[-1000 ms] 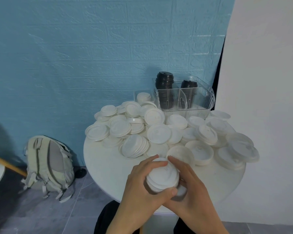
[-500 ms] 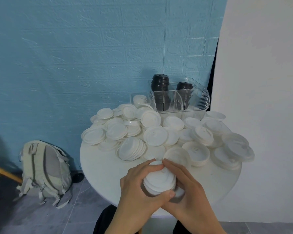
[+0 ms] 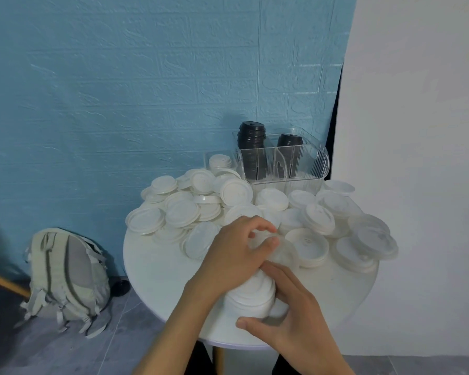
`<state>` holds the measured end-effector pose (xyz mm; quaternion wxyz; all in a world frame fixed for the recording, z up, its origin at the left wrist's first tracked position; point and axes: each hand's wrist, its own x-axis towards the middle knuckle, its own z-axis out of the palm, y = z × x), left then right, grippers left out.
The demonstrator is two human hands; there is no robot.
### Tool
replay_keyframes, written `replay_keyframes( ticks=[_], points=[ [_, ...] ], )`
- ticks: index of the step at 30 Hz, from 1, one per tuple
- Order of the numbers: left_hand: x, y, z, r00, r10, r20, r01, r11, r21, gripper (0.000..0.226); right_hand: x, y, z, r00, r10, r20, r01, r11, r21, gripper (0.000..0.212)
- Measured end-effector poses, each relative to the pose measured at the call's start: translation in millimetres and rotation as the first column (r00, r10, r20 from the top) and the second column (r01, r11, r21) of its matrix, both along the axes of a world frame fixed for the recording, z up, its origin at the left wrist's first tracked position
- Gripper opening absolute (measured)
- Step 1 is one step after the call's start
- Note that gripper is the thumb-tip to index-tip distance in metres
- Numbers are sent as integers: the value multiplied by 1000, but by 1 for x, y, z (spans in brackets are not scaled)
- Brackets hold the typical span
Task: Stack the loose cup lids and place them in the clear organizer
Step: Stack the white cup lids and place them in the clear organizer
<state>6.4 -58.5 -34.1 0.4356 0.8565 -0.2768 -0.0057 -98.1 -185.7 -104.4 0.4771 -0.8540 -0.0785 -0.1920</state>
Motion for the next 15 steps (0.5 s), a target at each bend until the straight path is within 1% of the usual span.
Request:
replay_keyframes(
  ticks=[2,4,5,7,10,13,15],
  points=[
    [10,-14,4,998,-68,2,68,996,58,20,0,0,0,1000,-2,-3,2,1000,-11,88],
    [19,-24,8,989,-146,-9,145,975,170,28,0,0,-1,1000,-5,-7,5,1000,-20,87],
    [23,-28,9,981,-189,-34,191,955,229,34,1,-1,-1,1000,-5,-5,5,1000,-23,87],
    [28,-33,11,965,-238,-107,259,919,298,44,1,-1,-2,1000,-9,-3,9,999,-33,87],
    [33,-39,12,959,-246,-139,280,895,348,47,2,-1,-2,1000,-15,0,15,999,-42,86],
    [35,-40,12,963,-241,-118,267,894,361,44,2,-2,-2,1000,-11,-4,11,999,-42,88],
    [35,-40,13,969,-233,-86,248,906,342,41,2,-2,-2,1000,-5,-7,5,999,-46,89]
  ],
)
